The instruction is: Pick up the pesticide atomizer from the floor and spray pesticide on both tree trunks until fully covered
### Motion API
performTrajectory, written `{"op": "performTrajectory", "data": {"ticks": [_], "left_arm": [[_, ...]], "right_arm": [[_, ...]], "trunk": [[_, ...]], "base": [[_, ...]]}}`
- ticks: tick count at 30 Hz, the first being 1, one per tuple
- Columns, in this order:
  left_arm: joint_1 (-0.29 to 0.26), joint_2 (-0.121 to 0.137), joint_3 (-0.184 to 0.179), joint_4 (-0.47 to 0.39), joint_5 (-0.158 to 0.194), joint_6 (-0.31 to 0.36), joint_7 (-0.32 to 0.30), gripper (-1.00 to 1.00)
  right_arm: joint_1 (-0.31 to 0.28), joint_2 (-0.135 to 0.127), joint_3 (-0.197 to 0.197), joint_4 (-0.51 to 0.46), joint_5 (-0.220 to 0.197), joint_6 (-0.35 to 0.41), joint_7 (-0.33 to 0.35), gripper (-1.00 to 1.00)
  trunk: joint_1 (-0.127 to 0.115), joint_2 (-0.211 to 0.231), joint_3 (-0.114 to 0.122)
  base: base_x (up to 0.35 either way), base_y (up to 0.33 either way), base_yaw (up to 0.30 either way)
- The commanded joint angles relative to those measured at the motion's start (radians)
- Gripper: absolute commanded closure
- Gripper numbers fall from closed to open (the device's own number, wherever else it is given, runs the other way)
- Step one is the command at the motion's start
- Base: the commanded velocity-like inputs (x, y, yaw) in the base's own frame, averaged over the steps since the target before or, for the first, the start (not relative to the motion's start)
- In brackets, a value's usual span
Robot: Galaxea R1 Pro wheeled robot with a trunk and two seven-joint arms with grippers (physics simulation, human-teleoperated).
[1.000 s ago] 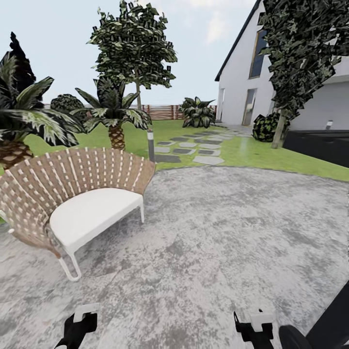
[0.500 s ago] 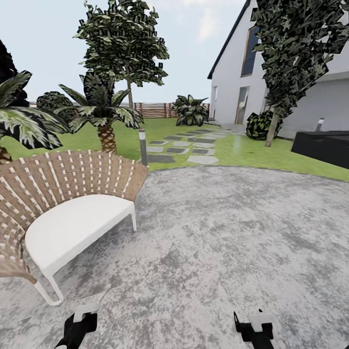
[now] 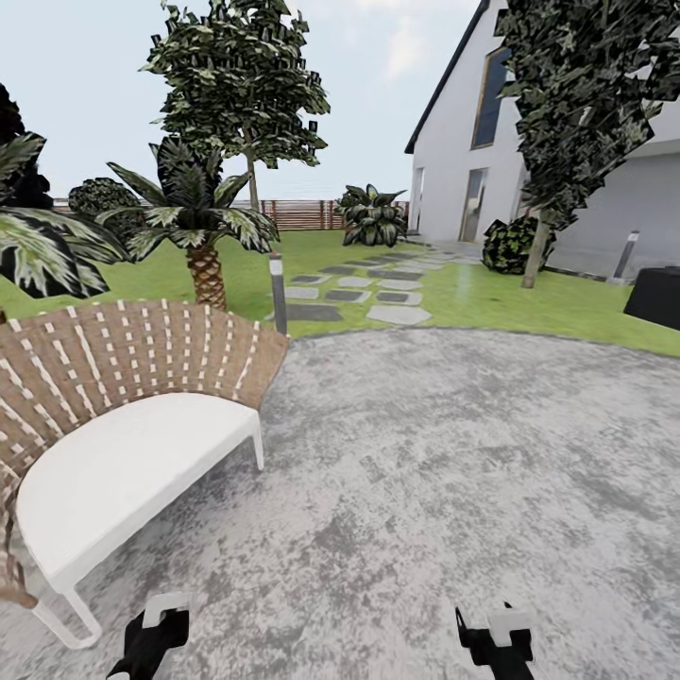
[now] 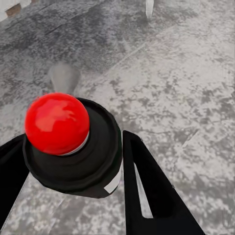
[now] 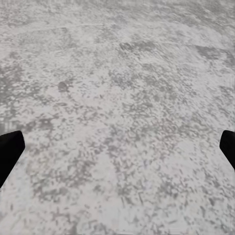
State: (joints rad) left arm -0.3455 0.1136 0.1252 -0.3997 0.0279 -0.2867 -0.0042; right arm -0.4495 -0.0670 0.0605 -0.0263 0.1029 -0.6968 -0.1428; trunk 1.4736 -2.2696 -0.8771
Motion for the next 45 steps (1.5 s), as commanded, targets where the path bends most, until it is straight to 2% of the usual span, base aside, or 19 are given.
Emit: {"op": "performTrajectory", "data": {"ticks": [1, 10, 33, 45], "left_arm": [[-0.001, 0.000, 0.001, 0.001, 0.003, -0.003, 0.000, 1.00], [-0.001, 0.000, 0.001, 0.001, 0.003, -0.003, 0.000, 1.00], [-0.001, 0.000, 0.001, 0.001, 0.003, -0.004, 0.000, 1.00], [-0.001, 0.000, 0.001, 0.001, 0.003, -0.004, 0.000, 1.00]], "right_arm": [[0.000, 0.000, 0.005, 0.001, 0.009, -0.001, -0.010, -1.00], [0.000, 0.000, 0.005, 0.001, 0.009, -0.001, -0.010, -1.00], [0.000, 0.000, 0.005, 0.001, 0.009, -0.001, -0.009, -1.00], [-0.001, 0.000, 0.005, 0.001, 0.009, -0.001, -0.009, -1.00]], "trunk": [[0.000, 0.000, -0.001], [0.000, 0.000, -0.001], [0.000, 0.000, -0.001], [0.000, 0.000, -0.001]], "base": [[0.338, 0.114, 0.000], [0.338, 0.114, -0.052], [0.336, 0.062, -0.260], [0.114, 0.000, -0.255]]}}
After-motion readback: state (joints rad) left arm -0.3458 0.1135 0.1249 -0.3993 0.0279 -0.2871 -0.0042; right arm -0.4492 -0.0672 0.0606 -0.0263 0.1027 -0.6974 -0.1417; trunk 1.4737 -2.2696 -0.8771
